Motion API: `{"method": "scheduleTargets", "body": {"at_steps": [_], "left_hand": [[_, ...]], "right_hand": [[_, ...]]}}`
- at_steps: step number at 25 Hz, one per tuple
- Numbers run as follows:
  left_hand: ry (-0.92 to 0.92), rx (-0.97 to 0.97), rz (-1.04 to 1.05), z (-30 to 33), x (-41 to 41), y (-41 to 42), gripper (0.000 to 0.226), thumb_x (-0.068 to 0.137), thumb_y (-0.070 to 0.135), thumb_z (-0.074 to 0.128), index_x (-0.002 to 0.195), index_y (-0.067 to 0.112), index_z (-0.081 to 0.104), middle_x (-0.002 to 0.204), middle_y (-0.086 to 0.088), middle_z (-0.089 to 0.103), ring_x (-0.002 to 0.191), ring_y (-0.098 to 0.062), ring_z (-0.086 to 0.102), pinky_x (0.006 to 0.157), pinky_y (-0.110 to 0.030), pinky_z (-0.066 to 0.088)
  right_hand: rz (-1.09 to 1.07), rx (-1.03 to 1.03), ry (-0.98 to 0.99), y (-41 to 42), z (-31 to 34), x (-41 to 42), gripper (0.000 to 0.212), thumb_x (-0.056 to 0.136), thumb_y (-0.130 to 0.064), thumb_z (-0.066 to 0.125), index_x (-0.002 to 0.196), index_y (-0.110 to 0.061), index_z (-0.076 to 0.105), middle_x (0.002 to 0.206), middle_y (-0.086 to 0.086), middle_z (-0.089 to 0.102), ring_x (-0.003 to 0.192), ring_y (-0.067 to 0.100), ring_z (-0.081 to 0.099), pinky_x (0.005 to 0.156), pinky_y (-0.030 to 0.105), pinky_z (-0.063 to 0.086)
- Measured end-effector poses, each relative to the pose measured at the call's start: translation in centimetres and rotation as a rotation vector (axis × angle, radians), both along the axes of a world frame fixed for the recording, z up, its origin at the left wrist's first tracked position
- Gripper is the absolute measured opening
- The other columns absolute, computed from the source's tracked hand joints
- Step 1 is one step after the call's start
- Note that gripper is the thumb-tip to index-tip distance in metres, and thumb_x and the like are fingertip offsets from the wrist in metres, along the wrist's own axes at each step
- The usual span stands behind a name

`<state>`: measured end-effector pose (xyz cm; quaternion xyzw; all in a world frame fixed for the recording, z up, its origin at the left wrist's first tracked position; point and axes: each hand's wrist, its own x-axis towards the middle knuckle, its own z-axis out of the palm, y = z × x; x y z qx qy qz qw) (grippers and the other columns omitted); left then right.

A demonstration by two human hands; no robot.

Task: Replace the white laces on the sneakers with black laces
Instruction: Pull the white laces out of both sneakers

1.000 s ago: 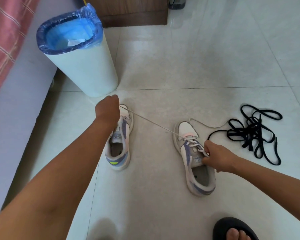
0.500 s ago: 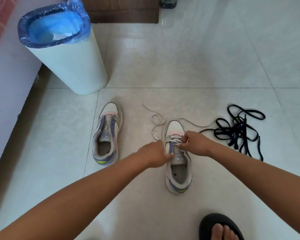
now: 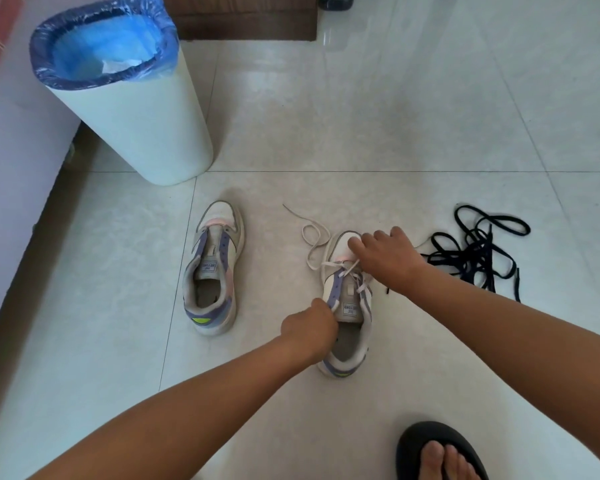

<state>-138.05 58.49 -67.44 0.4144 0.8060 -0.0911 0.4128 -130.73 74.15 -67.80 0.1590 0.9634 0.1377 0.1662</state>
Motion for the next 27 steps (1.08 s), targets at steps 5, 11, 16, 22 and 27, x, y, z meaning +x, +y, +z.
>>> {"method": "scheduleTargets", "body": {"at_steps": [5, 11, 16, 22, 27], "left_hand": [[0.020, -0.097, -0.072, -0.4, -2.3, -2.8, 0.034, 0.092, 0.010, 0.048, 0.125, 0.002, 0.043, 0.126, -0.014, 0.054, 0.113, -0.031, 0.055, 0.077, -0.031, 0.038], [0.061, -0.141, -0.217, 0.5, -5.7, -5.5, 0.036, 0.091, 0.012, 0.055, 0.125, 0.001, 0.049, 0.125, -0.019, 0.049, 0.111, -0.035, 0.055, 0.081, -0.037, 0.046], [0.070, -0.115, -0.435, 1.0, -5.8, -5.2, 0.037, 0.087, 0.002, 0.059, 0.123, 0.001, 0.052, 0.124, -0.022, 0.042, 0.109, -0.038, 0.054, 0.080, -0.037, 0.047], [-0.013, -0.022, -0.173, 0.4, -5.7, -3.6, 0.029, 0.096, 0.017, 0.044, 0.121, 0.002, 0.048, 0.124, -0.020, 0.050, 0.104, -0.033, 0.058, 0.076, -0.034, 0.043], [0.077, 0.122, 0.046, 0.6, -5.8, -2.1, 0.043, 0.098, 0.039, 0.033, 0.125, 0.007, 0.042, 0.123, -0.014, 0.055, 0.109, -0.030, 0.055, 0.080, -0.033, 0.038]], "right_hand": [[-0.594, -0.195, -0.029, 5.7, 1.1, 1.6, 0.028, 0.095, -0.026, 0.048, 0.117, -0.009, 0.045, 0.113, 0.011, 0.059, 0.102, 0.029, 0.059, 0.071, 0.032, 0.034], [-0.940, -0.268, 0.210, 11.3, 3.1, 5.3, 0.021, 0.091, -0.019, 0.056, 0.104, -0.003, 0.059, 0.107, 0.019, 0.060, 0.100, 0.033, 0.056, 0.079, 0.033, 0.040], [-1.196, -0.917, 0.578, 10.9, 5.7, 3.9, 0.021, 0.091, 0.007, 0.041, 0.089, -0.010, 0.053, 0.065, 0.005, 0.070, 0.049, 0.018, 0.063, 0.046, 0.020, 0.050], [-1.021, -1.910, 0.883, 3.7, 10.4, -5.0, 0.014, 0.093, -0.004, 0.047, 0.101, -0.010, 0.056, 0.079, 0.008, 0.068, 0.071, 0.017, 0.066, 0.061, 0.025, 0.055], [-0.851, -1.101, 0.472, 0.3, 6.9, -5.6, 0.064, 0.089, -0.021, 0.061, 0.143, -0.012, 0.027, 0.105, 0.011, 0.052, 0.090, 0.021, 0.049, 0.073, 0.031, 0.045]]}}
